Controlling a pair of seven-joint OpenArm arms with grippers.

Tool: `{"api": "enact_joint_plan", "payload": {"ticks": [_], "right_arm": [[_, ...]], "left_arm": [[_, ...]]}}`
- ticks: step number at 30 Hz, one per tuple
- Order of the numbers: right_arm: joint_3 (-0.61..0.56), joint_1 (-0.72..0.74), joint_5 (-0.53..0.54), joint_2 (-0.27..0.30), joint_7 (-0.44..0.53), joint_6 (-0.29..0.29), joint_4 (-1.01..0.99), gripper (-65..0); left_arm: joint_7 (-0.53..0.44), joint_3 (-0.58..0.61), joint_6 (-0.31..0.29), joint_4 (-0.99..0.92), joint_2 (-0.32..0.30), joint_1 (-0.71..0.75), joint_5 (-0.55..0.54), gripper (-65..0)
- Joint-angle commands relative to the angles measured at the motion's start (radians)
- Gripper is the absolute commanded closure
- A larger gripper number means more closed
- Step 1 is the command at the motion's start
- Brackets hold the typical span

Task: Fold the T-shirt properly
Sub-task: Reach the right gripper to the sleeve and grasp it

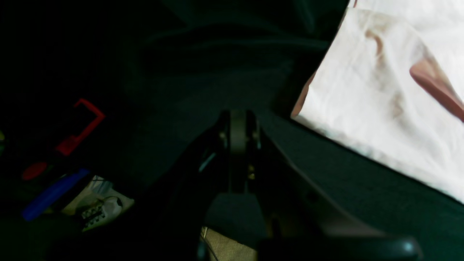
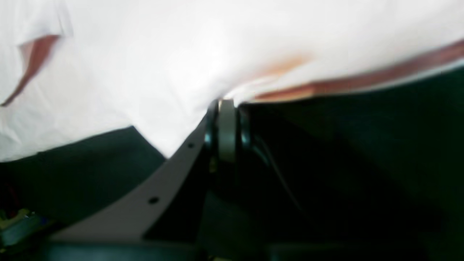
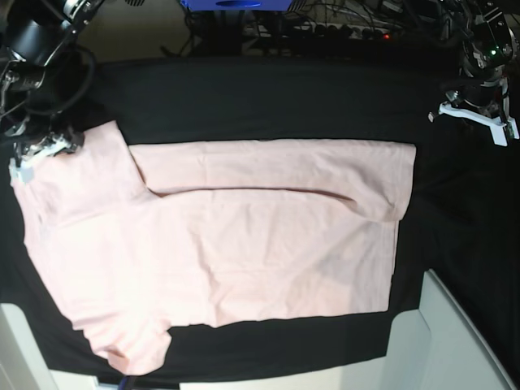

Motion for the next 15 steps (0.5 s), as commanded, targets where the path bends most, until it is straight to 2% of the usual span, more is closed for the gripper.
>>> {"api": "enact_joint_plan", "payload": {"ticks": [1,4,9,13,15], "right_arm": [[-0.003,0.018,0.020,0.018,-0.002,0.005,0.051,0.0],[-0.070,0.051,0.020,0.025,-0.049,0.002,0.088,0.0],[-0.150,0.101,0.017,0.021,-0.062,-0.002,0.083,0.0],[-0.218,0.136,0.017,0.018,-0.055,-0.078,0.082,0.0],[-0.245,0.163,0.017,0.018,-0.055,-0.094,0.082,0.0]], "left_arm": [[-0.023,-0.005,0.002,0.015,-0.010,0.005,-0.006,0.0],[-0.023,-0.005,0.002,0.015,-0.008,0.005,-0.006,0.0],[-0.023,-0.012,0.002,0.015,0.012,0.005,-0.006,0.0],[-0.023,-0.008,0.002,0.015,0.019,0.005,-0.006,0.0],[-0.023,-0.006,0.002,0.015,0.019,0.005,-0.006,0.0]]}}
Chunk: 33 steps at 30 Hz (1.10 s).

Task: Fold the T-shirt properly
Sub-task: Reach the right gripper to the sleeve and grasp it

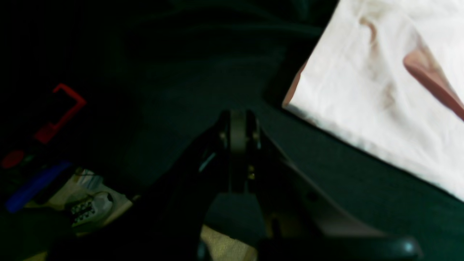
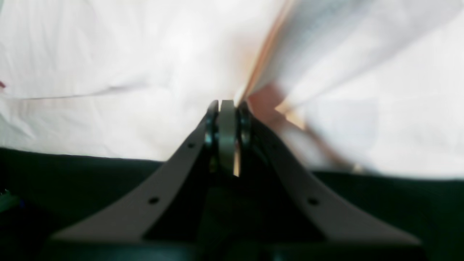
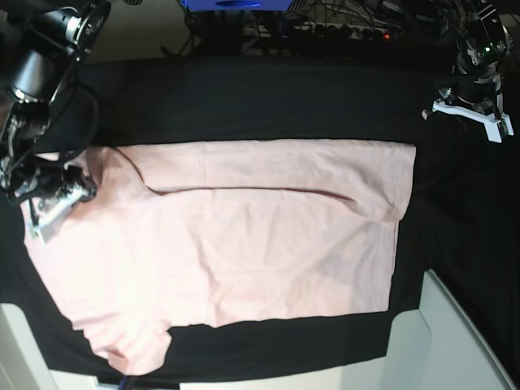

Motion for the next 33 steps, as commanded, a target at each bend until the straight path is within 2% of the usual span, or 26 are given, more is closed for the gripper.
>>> {"api": "enact_joint_plan", "payload": {"ticks": [1,4,8,11,15,26,33], "right_arm": [[-0.014,0.040,0.020,0.011,0.016,0.006,0.016,0.0],[-0.039,0.074,0.020,0.011,0.016,0.004,0.009,0.0],[-0.052,0.140,0.019,0.016,0.022,0.002,-0.097,0.0],[-0.054,0.173,0.019,0.017,0.078,0.002,-0.172,0.0],[-0.054,0.215,0.019,0.019,0.118,-0.031,-0.260,0.0],[-0.054,0.307,0.019,0.011,0.181,-0.034,-0.402,0.0],[-0.054,0.339,0.019,-0.027,0.220,-0.034,-0.436,0.0]], "left_arm": [[-0.023,-0.003,0.003,0.016,-0.011,0.005,-0.006,0.0],[-0.023,-0.003,0.003,0.016,-0.011,0.005,-0.006,0.0],[-0.023,-0.003,0.003,0.016,-0.011,0.005,-0.006,0.0],[-0.023,-0.003,0.003,0.016,-0.011,0.005,-0.006,0.0],[-0.023,-0.003,0.003,0.016,-0.011,0.005,-0.006,0.0],[-0.023,-0.003,0.003,0.016,-0.011,0.003,-0.006,0.0],[-0.023,-0.003,0.003,0.016,-0.011,0.003,-0.006,0.0]]}}
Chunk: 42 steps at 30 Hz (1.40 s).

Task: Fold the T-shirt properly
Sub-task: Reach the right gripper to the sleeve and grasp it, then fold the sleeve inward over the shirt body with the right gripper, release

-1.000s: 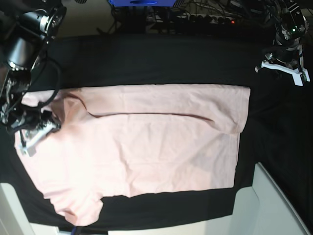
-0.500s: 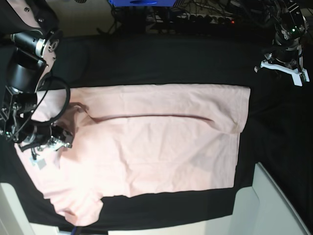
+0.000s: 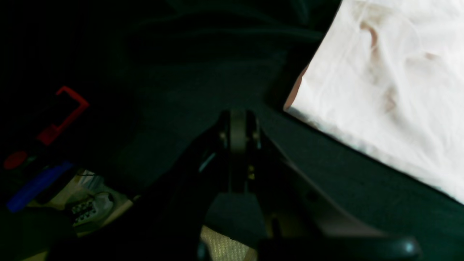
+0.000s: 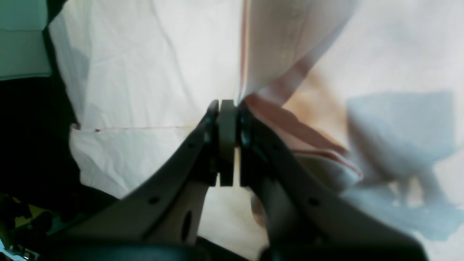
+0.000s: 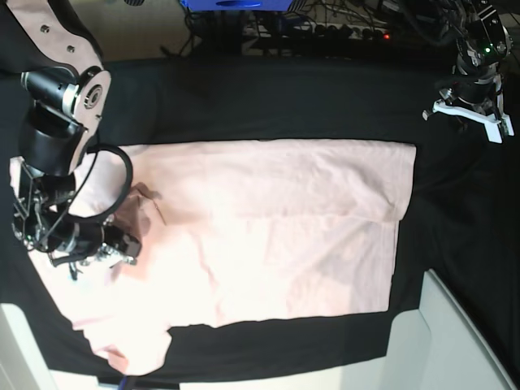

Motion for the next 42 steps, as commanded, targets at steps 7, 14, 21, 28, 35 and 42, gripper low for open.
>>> {"api": "enact_joint_plan", "payload": {"ticks": [7,14,21,28,35,42], "right_arm": [[-0.001,0.054,0.025,-0.022,0.063,0.005,0.013,-7.8],[0.009,0.051,0.037,-0.022,0.134,0.019,0.017,-46.6],[0.008,-0.007,0.145,0.016,0.171,0.100,0.122,-39.8],[0.175,-0.305,0.294,-0.015,0.146,-0.139,0.525,-41.4],[0.390,-0.477,0.393,-0.007,0.145,-0.158,0.521,-51.8],[0.465,-0.484,0.444,0.088,0.148,-0.152,0.297,-52.1]], "left_arm": [[-0.021,-0.005,0.002,0.014,-0.011,0.003,-0.006,0.0],[-0.021,-0.005,0.002,0.014,-0.011,0.005,-0.006,0.0],[-0.021,-0.004,0.002,0.014,-0.011,0.005,-0.006,0.0],[-0.020,-0.004,0.002,-0.027,-0.017,0.000,-0.006,0.0],[-0.020,-0.005,0.002,-0.029,-0.017,0.001,-0.006,0.0],[-0.017,-0.008,0.002,-0.032,-0.020,0.005,-0.006,-23.3]]}}
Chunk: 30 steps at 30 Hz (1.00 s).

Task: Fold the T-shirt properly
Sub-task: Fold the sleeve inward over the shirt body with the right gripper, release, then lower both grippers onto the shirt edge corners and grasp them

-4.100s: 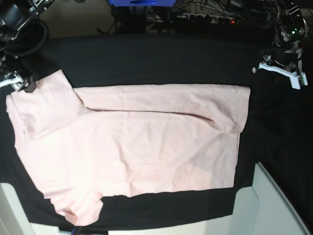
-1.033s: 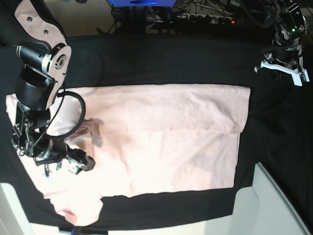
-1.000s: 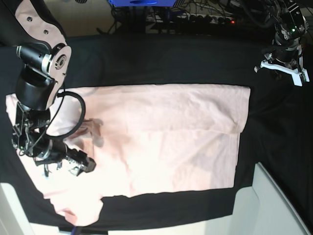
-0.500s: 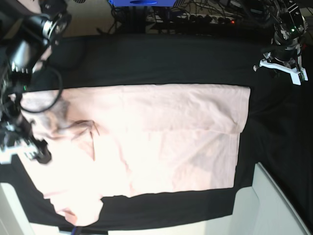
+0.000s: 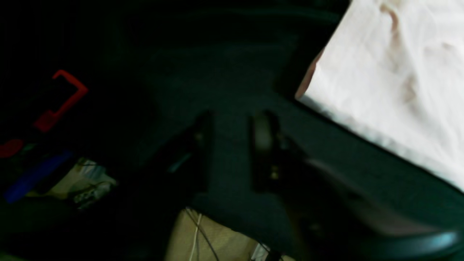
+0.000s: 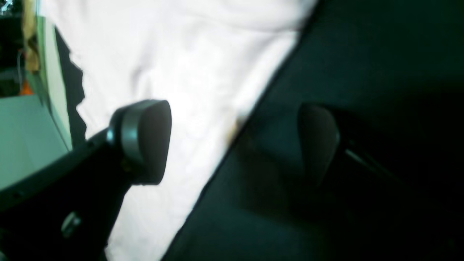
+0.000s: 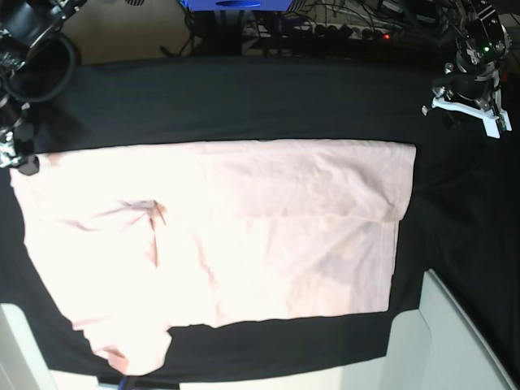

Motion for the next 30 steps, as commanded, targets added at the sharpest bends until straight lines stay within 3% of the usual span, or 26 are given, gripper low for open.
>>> {"api": "enact_joint_plan", "payload": {"ticks": [1,4,7,13,18,26,28,30], "right_arm": [[0.004,0.013,0.026,0.031,0.014,0.025,-0.003,-52.1],[-0.001,0.020,0.021,0.060,0.071,0.081,-0.069,-51.9],[-0.004,0.033,0.003,0.092,0.143,0.091,-0.155,-51.9],[-0.005,0.082,0.003,0.151,0.159,0.121,-0.299,-51.9],[-0.007,0.131,0.003,0.154,0.154,0.138,-0.336,-51.5],[-0.117,0.165,0.004,0.144,0.160,0.140,-0.336,-50.5],[-0.117,0.168,0.004,0.144,0.160,0.140,-0.349,-43.8],[-0.117,0.172,0.008,0.151,0.160,0.140,-0.381,-29.5]], "left_arm": [[-0.018,-0.007,0.002,0.011,-0.012,0.005,-0.006,-26.7],[-0.018,-0.010,0.002,-0.017,-0.012,0.005,-0.009,-32.6],[-0.018,-0.012,0.002,-0.033,-0.011,0.005,-0.011,-32.8],[-0.018,-0.012,0.002,-0.046,-0.006,0.005,-0.012,-32.8],[-0.018,-0.010,0.002,-0.046,-0.004,0.005,-0.012,-32.8],[-0.018,-0.012,0.002,-0.046,-0.003,0.003,-0.012,-32.8],[-0.019,-0.012,0.002,-0.047,-0.003,0.000,-0.014,-32.8],[-0.019,-0.012,0.002,-0.047,-0.001,-0.003,-0.014,-32.8]]}}
